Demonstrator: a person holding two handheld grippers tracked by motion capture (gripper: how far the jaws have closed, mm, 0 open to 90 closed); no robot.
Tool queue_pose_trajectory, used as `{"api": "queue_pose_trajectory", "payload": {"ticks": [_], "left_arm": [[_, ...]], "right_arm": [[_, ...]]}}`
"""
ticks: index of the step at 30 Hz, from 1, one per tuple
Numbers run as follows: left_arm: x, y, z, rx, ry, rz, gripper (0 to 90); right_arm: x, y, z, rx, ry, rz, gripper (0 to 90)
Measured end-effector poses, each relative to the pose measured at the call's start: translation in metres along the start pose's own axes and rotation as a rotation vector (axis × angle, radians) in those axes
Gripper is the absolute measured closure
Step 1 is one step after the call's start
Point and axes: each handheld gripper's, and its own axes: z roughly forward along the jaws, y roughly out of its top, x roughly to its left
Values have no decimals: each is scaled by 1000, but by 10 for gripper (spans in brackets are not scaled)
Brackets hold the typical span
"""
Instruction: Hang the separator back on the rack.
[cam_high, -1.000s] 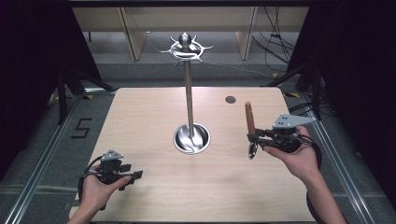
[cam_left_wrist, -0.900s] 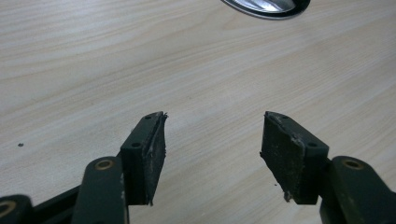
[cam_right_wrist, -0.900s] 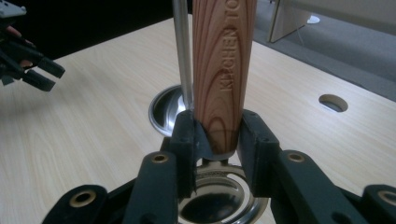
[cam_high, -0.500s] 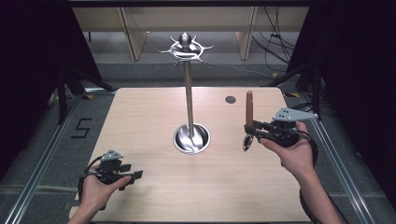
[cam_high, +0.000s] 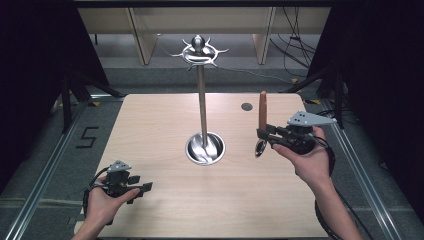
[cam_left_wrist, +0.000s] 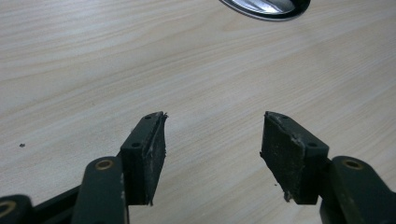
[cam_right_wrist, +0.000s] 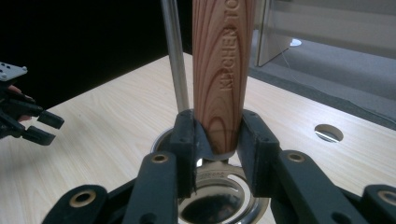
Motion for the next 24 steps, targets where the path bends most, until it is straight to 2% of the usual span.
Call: {"api": "queue_pose_trajectory", "payload": {"ticks": [1, 2, 4, 5, 7, 9, 10, 11, 13, 14, 15, 16, 18, 19, 22, 23, 24], "left_arm": [[0, 0, 0, 4, 2, 4, 393], [0, 0, 0, -2, 4, -5, 393], [-1, 0, 2, -16, 5, -24, 393], [-1, 0, 2, -16, 5, -24, 393], [-1, 0, 2, -18, 5, -25, 393], [0, 0, 1, -19, 4, -25, 394], [0, 0, 1, -19, 5, -25, 393], [0, 0, 1, -19, 5, -25, 394], [3, 1, -2, 28, -4, 20, 393], [3, 1, -2, 28, -4, 20, 394], [3, 1, -2, 24, -2, 19, 393], [3, 1, -2, 30, -2, 26, 393], [3, 0, -2, 20, 2, 22, 393], [2, 0, -1, 9, -4, 5, 394], [2, 0, -1, 8, -4, 6, 394], [2, 0, -1, 9, -4, 7, 394], [2, 0, -1, 8, -4, 6, 394]], "right_arm": [[-1, 1, 1, -7, 7, -16, 701], [1, 2, 0, 2, -12, -3, 701], [4, 3, 0, 0, -15, 9, 700], [3, 4, 1, -9, -16, -10, 701], [6, 5, 0, -9, -32, -1, 700], [6, 7, 2, -18, -38, -22, 700], [8, 7, 3, -24, -43, 0, 701], [9, 7, 3, -23, -49, -3, 701], [9, 9, 3, -20, -41, -12, 700], [10, 9, 4, -42, -61, -10, 700], [11, 11, 5, -40, -64, -10, 700], [11, 12, 4, -29, -43, -8, 700], [13, 13, 3, -23, -57, 4, 700], [15, 15, 3, -26, -66, -4, 700], [16, 18, 5, -31, -56, -13, 700], [18, 19, 5, -35, -53, 2, 700], [18, 20, 5, -35, -64, -12, 700]]}}
